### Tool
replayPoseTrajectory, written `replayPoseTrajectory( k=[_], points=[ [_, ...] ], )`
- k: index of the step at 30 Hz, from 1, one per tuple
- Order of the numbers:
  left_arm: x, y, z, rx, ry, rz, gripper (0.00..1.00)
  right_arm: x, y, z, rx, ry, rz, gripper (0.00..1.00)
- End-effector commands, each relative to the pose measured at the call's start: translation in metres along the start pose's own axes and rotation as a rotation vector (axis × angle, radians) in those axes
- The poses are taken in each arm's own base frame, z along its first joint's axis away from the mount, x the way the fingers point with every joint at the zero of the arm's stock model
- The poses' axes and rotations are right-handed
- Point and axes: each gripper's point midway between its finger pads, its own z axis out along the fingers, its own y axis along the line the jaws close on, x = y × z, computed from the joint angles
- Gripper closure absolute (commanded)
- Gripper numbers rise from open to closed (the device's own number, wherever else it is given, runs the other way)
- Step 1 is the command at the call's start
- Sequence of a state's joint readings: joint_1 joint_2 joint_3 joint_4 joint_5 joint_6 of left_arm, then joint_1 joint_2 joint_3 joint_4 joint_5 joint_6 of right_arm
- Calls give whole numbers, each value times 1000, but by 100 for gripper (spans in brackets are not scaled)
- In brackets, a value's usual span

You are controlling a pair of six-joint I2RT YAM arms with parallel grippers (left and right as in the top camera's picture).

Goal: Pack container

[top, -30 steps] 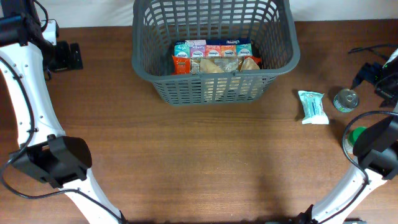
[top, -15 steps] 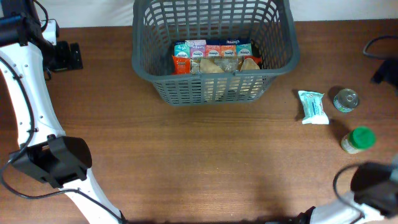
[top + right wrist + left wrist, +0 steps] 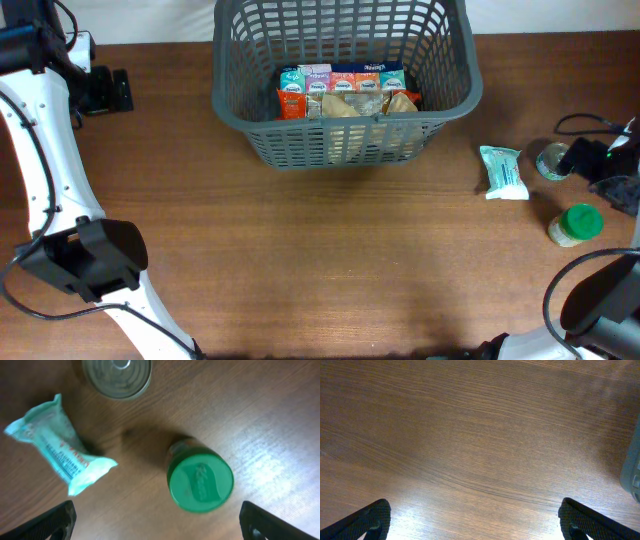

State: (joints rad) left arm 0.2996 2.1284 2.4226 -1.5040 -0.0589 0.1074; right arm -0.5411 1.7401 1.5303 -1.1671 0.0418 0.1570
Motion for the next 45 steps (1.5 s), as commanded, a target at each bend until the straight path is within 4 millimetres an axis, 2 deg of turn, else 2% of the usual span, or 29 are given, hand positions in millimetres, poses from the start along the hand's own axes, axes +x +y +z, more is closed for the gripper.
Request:
replayPoseTrajectory(
  k=[1, 8, 16, 31, 41, 45],
  points=[
    [0, 1, 1, 6, 1, -17, 1, 6, -8, 20, 30, 27, 24, 1],
    [0, 1, 1, 6, 1, -17, 1, 8, -25, 25, 39, 39, 83, 1],
    [0, 1, 1, 6, 1, -17, 1, 25, -39, 41, -47, 102, 133, 1],
    [0, 1, 1, 6, 1, -17, 1, 31, -38, 75, -48, 72, 169, 1],
    [0, 1, 1, 6, 1, -17, 1, 16, -39, 80, -48, 9, 201, 1],
    [0, 1, 1, 6, 1, -17, 1, 21, -41, 92, -34, 44, 212, 1]
  ],
)
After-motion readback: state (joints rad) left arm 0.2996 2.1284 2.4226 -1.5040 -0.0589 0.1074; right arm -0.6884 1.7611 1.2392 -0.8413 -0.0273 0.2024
